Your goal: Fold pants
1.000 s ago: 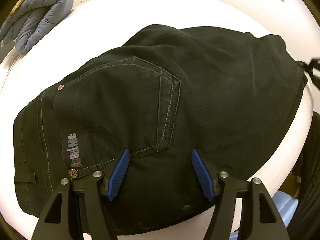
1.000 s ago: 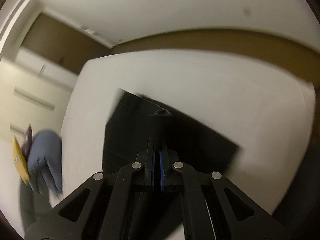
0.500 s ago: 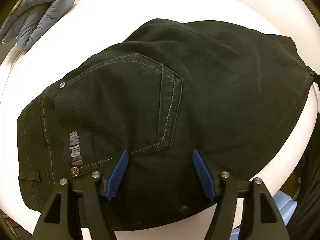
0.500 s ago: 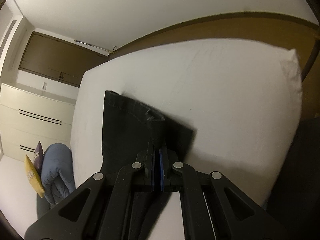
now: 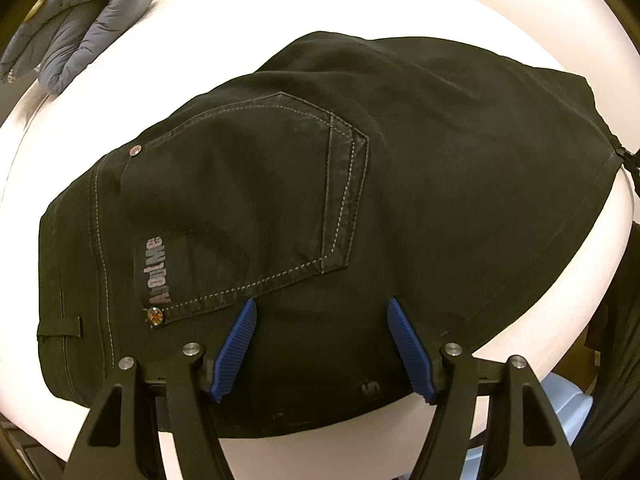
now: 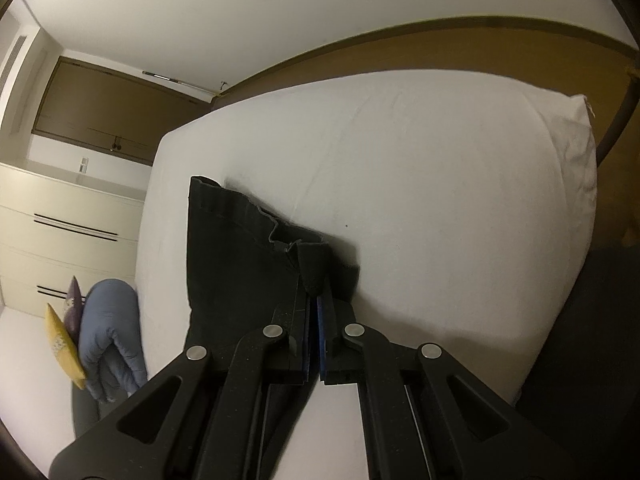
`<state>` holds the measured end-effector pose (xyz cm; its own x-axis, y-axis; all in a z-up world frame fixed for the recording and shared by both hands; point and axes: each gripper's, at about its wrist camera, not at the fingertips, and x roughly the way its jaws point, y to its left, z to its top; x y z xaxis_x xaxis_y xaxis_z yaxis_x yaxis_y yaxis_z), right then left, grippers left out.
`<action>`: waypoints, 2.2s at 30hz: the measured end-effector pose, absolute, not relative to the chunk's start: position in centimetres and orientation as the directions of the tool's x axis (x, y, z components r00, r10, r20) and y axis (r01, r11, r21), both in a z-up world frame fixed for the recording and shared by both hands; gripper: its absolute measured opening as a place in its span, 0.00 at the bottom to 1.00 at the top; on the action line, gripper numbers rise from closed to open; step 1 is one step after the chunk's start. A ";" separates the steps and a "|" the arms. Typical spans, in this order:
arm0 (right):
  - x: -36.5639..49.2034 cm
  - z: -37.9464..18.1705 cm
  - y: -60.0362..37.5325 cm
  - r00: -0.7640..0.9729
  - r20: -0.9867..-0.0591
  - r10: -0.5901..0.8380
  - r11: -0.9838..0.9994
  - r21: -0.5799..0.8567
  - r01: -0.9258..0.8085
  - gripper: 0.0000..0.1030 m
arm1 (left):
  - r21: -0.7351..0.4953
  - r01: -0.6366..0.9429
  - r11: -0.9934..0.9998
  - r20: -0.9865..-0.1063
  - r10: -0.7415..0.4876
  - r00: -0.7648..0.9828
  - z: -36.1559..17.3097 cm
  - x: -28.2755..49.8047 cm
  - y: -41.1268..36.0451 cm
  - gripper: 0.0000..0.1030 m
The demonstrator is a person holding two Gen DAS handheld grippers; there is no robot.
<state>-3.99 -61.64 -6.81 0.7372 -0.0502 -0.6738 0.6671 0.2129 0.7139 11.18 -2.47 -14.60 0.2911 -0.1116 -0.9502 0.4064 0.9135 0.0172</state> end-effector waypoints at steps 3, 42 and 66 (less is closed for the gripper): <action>-4.6 -6.7 -61.7 0.751 -0.660 -0.036 0.220 0.727 0.650 0.00 | 0.013 0.399 0.917 -0.947 -0.116 0.298 -14.9 11.1 -2.4 0.69; 12.3 -4.7 -62.6 0.651 -0.754 0.086 0.670 0.527 0.522 0.02 | 0.019 0.301 0.954 -0.928 -0.095 0.359 -15.2 4.8 0.5 0.72; -0.8 -7.1 -51.6 0.670 -0.720 0.183 0.652 0.599 0.465 0.00 | -0.086 0.329 0.940 -0.852 -0.241 0.465 -13.2 9.1 -7.8 0.83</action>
<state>-0.82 -51.56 -7.10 0.6697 0.1831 -0.7197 0.4649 0.6524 0.5986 9.09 -7.77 -13.17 0.4652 -0.2408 -0.8518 0.3289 0.9404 -0.0862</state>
